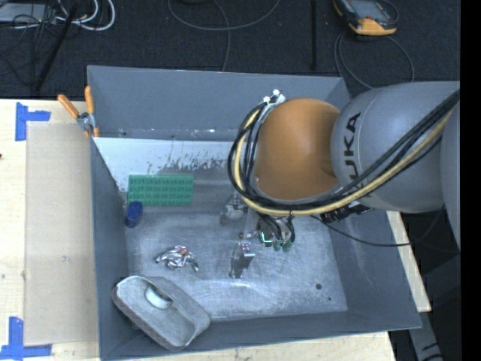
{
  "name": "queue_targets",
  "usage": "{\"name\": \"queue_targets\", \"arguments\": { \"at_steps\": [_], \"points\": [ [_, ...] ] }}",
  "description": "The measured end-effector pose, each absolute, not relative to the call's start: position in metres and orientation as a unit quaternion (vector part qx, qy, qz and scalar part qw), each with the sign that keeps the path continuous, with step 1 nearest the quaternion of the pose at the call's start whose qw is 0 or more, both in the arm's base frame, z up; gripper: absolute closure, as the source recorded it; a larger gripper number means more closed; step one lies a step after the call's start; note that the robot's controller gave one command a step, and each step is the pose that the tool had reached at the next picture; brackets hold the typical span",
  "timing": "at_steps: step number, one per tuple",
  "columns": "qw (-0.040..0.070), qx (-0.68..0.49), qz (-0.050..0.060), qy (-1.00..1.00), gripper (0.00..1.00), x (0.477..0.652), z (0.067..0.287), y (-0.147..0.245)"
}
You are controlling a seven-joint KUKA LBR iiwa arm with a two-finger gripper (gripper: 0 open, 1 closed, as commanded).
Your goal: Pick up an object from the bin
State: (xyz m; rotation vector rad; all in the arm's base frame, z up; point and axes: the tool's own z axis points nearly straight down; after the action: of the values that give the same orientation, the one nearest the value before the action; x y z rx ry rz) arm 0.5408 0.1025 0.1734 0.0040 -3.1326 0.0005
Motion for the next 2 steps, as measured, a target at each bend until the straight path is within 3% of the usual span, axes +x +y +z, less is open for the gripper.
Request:
{"name": "queue_targets", "arguments": {
  "at_steps": [1, 2],
  "points": [
    [-0.001, 0.065, -0.001, -0.998, 0.00, 0.566, 0.069, 0.144],
    [-0.002, 0.089, -0.001, -0.996, 0.00, 0.563, 0.071, 0.191]
  ]
}}
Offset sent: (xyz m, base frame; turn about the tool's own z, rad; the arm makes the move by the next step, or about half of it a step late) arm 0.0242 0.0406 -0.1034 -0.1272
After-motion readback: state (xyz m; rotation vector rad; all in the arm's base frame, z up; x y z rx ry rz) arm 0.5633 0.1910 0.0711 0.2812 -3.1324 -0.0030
